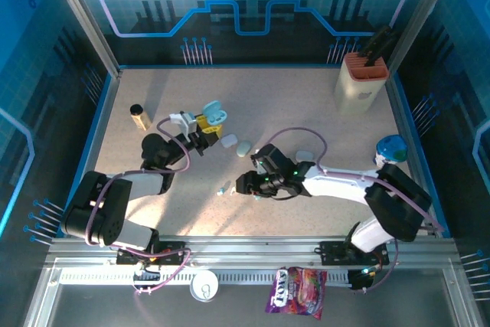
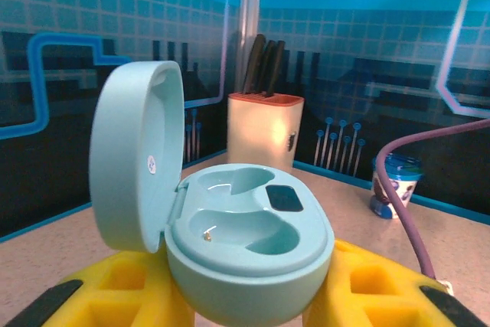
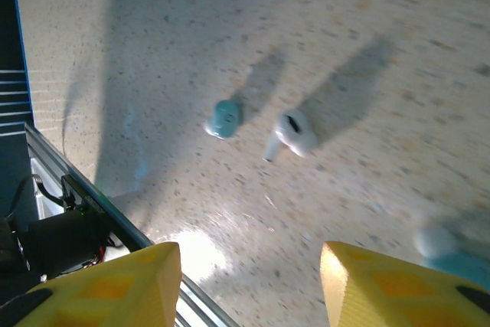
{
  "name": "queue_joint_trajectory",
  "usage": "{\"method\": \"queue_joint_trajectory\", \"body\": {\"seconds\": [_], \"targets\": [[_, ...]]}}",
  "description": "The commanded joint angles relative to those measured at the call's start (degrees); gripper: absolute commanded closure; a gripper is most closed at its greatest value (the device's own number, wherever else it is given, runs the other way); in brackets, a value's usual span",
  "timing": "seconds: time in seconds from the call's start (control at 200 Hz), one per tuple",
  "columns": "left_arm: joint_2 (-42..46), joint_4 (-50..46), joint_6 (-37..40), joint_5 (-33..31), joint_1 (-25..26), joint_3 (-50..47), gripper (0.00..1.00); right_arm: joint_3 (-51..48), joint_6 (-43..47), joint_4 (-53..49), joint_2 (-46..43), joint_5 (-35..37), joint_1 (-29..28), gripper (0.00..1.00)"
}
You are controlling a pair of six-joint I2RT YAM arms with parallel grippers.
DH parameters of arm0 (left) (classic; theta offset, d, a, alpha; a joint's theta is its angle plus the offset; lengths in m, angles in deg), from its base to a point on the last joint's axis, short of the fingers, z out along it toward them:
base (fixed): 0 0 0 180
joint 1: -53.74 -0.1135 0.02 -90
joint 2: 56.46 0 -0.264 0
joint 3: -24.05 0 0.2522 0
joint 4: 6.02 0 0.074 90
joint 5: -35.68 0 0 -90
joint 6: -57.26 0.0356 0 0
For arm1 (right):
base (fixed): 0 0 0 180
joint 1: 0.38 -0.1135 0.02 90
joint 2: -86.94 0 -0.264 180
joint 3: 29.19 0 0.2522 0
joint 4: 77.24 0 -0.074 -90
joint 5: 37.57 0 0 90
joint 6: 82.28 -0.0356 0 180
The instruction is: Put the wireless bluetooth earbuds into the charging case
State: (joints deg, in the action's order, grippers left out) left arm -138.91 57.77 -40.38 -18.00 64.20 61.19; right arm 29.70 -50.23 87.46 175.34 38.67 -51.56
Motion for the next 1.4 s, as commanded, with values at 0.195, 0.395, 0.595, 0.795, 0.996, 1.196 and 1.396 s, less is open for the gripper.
{"method": "queue_joint_trajectory", "body": {"seconds": [0.195, 0.395, 0.595, 0.795, 0.996, 1.196, 1.396], "targets": [[0.2, 2.8, -2.7, 1.9, -4.5, 3.1, 0.76, 11.7, -0.2, -1.1, 13.1, 0.7, -5.3, 0.59], [0.7, 2.8, -2.7, 2.1, -4.8, 3.2, 0.76, 13.6, -1.1, -1.5, 16.1, 1.0, -5.4, 0.6], [1.2, 2.8, -2.4, 2.0, -4.9, 2.6, 0.76, 15.0, -1.2, -2.2, 18.2, 0.3, -4.8, 0.6], [1.1, 2.7, -2.3, 2.2, -4.9, 2.8, 0.76, 16.1, -1.0, -3.1, 19.5, 0.8, -4.2, 0.59], [1.2, 2.8, -2.6, 2.6, -4.9, 2.7, 0.76, 16.1, -1.0, -3.2, 20.1, 0.8, -3.1, 0.52], [1.4, 2.7, -2.6, 2.5, -4.9, 2.8, 0.76, 17.9, -0.2, -3.6, 22.2, -1.7, -2.5, 0.51], [1.9, 2.7, -2.4, 2.3, -5.0, 2.5, 0.76, 20.0, 1.5, -7.7, 23.3, -0.1, -3.1, 0.51]]}}
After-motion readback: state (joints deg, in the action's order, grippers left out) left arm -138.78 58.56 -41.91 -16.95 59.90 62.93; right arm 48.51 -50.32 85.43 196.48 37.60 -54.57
